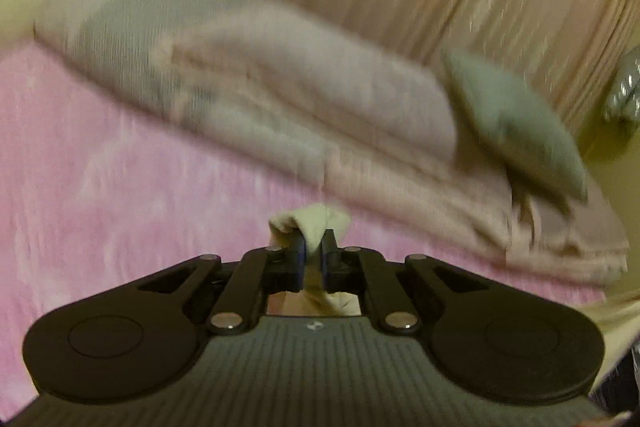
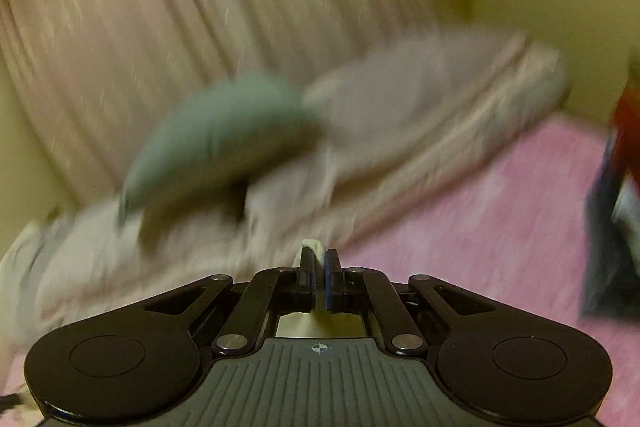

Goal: Fold clothes

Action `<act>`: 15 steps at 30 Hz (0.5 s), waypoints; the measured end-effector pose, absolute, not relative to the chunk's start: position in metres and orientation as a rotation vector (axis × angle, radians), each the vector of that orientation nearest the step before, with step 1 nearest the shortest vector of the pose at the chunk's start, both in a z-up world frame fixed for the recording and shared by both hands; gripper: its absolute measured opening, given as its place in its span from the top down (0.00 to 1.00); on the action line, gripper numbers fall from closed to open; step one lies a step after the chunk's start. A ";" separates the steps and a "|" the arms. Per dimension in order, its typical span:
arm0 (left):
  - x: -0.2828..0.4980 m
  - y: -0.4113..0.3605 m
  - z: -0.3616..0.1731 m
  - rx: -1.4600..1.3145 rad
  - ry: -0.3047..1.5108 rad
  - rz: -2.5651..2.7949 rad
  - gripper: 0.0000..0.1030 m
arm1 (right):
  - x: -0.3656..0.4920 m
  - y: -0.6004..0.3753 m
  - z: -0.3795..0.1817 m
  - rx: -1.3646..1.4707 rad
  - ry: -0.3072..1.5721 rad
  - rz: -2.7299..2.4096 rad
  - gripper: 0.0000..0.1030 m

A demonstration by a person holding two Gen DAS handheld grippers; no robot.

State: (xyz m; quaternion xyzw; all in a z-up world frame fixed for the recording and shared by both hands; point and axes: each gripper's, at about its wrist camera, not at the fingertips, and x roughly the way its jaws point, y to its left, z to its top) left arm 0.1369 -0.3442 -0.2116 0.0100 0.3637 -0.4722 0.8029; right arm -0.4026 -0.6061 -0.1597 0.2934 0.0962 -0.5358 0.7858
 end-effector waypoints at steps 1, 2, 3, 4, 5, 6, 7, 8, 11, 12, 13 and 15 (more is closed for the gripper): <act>0.142 -0.356 -0.209 0.021 0.749 -1.003 0.95 | -0.404 -0.608 -0.147 0.582 0.172 -1.190 0.98; 0.147 -0.367 -0.205 0.021 0.718 -0.994 0.94 | -0.404 -0.610 -0.135 0.531 0.137 -1.224 0.98; 0.153 -0.378 -0.202 0.022 0.687 -0.985 0.88 | -0.405 -0.616 -0.130 0.495 0.106 -1.266 0.98; 0.158 -0.390 -0.199 0.022 0.657 -0.976 0.81 | -0.409 -0.628 -0.129 0.492 0.082 -1.313 0.98; 0.159 -0.391 -0.208 0.029 0.688 -0.964 0.67 | -0.413 -0.645 -0.135 0.515 0.077 -1.346 0.92; 0.160 -0.392 -0.219 0.037 0.725 -0.951 0.61 | -0.415 -0.660 -0.146 0.554 0.103 -1.377 0.79; 0.161 -0.392 -0.229 0.045 0.762 -0.938 0.61 | -0.417 -0.675 -0.157 0.595 0.132 -1.408 0.38; 0.162 -0.393 -0.240 0.052 0.799 -0.925 0.60 | -0.422 -0.684 -0.170 0.669 0.178 -1.433 0.10; 0.155 -0.382 -0.275 0.095 0.925 -0.917 0.59 | -0.447 -0.664 -0.205 0.845 0.187 -1.316 0.10; 0.145 -0.369 -0.289 0.124 0.978 -0.939 0.59 | -0.452 -0.650 -0.217 0.881 0.210 -1.268 0.10; 0.136 -0.356 -0.303 0.153 1.031 -0.961 0.59 | -0.457 -0.635 -0.228 0.911 0.253 -1.239 0.10; 0.104 -0.324 -0.327 0.225 1.140 -0.995 0.59 | -0.464 -0.597 -0.256 0.987 0.376 -1.157 0.11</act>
